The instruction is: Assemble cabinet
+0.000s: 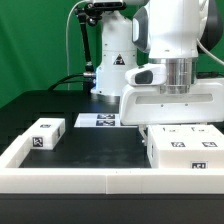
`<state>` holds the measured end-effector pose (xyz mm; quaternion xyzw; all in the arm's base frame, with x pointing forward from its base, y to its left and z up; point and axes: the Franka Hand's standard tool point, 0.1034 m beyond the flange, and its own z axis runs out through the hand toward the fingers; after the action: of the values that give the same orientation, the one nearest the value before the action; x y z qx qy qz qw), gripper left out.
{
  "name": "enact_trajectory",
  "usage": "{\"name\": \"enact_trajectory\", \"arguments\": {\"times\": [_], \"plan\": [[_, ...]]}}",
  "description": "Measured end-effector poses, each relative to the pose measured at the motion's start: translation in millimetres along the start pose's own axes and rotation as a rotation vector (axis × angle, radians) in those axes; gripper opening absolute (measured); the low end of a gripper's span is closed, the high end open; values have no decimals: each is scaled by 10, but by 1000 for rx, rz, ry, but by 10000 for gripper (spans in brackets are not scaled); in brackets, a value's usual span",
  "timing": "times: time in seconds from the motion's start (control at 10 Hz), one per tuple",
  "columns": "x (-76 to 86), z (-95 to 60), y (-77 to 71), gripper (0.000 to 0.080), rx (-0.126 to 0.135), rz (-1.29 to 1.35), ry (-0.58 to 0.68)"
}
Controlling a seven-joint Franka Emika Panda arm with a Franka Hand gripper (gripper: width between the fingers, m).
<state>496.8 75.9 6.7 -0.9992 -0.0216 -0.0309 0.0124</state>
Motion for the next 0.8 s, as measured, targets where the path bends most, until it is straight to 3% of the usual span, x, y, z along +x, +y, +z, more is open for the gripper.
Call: {"name": "enact_trajectory", "arguments": {"times": [0.2,0.3,0.5,0.7,0.8], "plan": [[-1,1,-3,535,0,-3,0],[-4,2,-3,535,0,-3,-1],[-17,8,-4,207,0,-9,-3],[-20,10,-6,199,0,-9,-4],[-21,11,-8,153,0,-10,-4]]}}
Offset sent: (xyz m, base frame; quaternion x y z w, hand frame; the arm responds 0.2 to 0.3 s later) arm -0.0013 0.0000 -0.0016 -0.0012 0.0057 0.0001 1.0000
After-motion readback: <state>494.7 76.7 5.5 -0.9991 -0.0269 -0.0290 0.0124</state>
